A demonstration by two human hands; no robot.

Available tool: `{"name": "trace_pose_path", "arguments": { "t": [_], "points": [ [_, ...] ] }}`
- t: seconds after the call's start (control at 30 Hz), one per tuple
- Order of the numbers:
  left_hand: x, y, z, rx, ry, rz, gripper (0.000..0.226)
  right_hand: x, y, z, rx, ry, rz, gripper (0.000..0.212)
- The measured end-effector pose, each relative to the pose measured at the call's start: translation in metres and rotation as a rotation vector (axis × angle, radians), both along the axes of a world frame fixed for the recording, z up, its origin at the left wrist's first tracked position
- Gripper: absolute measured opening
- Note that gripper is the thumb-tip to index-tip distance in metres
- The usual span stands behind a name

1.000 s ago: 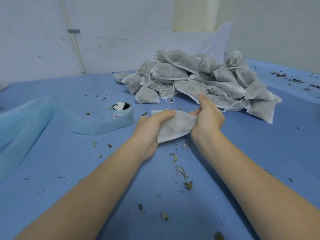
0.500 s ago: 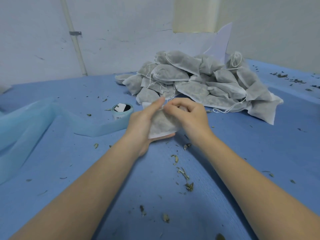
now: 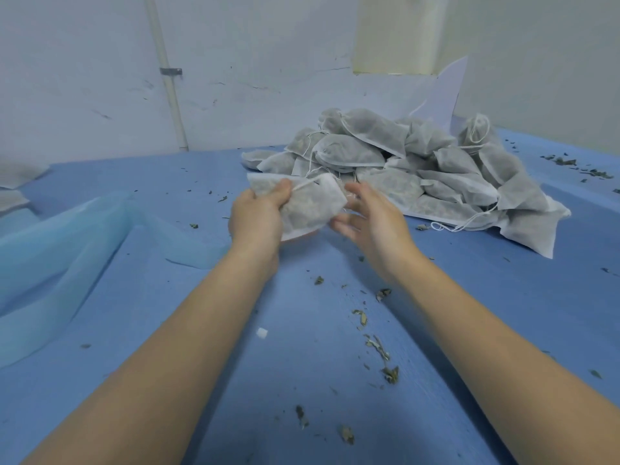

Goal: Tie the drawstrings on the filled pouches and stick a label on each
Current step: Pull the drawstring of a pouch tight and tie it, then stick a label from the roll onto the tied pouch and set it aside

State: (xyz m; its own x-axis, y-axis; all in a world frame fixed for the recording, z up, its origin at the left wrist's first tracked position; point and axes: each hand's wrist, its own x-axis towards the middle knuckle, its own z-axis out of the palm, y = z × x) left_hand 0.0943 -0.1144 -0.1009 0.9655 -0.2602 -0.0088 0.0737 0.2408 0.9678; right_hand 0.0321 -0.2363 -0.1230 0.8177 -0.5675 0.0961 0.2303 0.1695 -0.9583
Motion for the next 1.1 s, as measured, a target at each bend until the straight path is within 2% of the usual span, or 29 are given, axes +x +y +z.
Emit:
{"name": "trace_pose_path", "arguments": {
  "t": [0.03,0.07,0.13,0.2,0.3,0.37,0.43,0.57,0.63,0.83,1.0,1.1],
  "points": [
    [0.007,0.005,0.005,-0.016,0.003,0.014,0.030,0.005,0.000,-0.003,-0.042,0.041,0.014,0.025],
    [0.014,0.010,0.009,-0.015,-0.001,0.036,0.033,0.008,0.001,-0.007,-0.178,0.113,0.019,0.029],
    [0.027,0.020,0.014,0.017,-0.025,0.107,0.036,0.016,0.001,-0.016,-0.602,0.274,0.032,0.038],
    [0.038,0.028,0.014,0.072,-0.063,0.180,0.034,0.026,0.005,-0.017,-0.840,0.346,0.114,0.049],
    [0.047,0.034,0.011,0.166,-0.100,0.234,0.034,0.041,0.014,-0.013,-0.878,0.320,0.204,0.068],
    [0.052,0.035,0.008,0.179,-0.100,0.224,0.031,0.049,0.018,-0.012,-0.911,0.298,0.220,0.072],
    [0.054,0.035,0.006,0.172,-0.081,0.204,0.031,0.056,0.021,-0.011,-0.931,0.280,0.228,0.066],
    [0.056,0.032,0.005,0.213,-0.079,0.177,0.038,0.061,0.025,-0.010,-0.901,0.257,0.259,0.041],
    [0.057,0.033,0.004,0.215,-0.085,0.177,0.037,0.064,0.028,-0.012,-0.883,0.261,0.252,0.038],
    [0.056,0.032,0.004,0.371,-0.174,0.245,0.031,0.066,0.034,-0.019,-0.915,0.276,0.042,0.048],
    [0.056,0.029,-0.002,0.460,-0.168,0.225,0.037,0.053,0.032,-0.023,-0.787,0.299,0.081,0.075],
    [0.057,0.030,-0.002,0.453,-0.161,0.223,0.037,0.043,0.023,-0.023,-0.720,0.290,0.121,0.064]
  ]
}}
